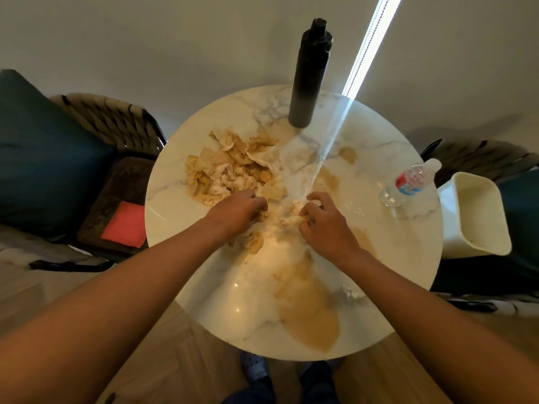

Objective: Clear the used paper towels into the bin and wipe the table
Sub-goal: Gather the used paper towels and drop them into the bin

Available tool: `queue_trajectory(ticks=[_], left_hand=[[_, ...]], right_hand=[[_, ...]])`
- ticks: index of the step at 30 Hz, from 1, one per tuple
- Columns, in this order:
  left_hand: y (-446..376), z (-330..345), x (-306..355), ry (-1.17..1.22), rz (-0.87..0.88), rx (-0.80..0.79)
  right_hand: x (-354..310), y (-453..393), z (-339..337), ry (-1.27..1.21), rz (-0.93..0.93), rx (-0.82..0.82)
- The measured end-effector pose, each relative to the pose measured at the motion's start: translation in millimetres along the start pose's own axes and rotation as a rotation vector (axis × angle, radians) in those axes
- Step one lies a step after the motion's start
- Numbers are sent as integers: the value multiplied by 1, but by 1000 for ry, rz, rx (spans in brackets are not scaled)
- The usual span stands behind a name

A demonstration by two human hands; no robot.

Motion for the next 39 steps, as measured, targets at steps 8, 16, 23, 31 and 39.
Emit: queue_trajectory(ticks=[8,16,23,31,39], left_hand=[[-28,-9,59,-45,118,43],[-60,7,139,-41,188,20],[-95,39,209,4,234,-69],[-138,80,293,5,280,-134],[-197,126,361,39,308,-196]], right_hand=[[25,15,-46,15,41,45],[78,50,-105,-12,179,96],[130,80,-158,28,244,136],[205,114,-215,59,355,223],[288,125,-259,104,440,269]])
Point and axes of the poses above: each hand's wrist, its own y-axis away from the middle knuckle, its own z-axis out of the palm, x = y × z, the point moved 4 cm from there along -y, towards the middle knuckle, and after that the axes turned 8 degrees about x, right-handed, at the moved point
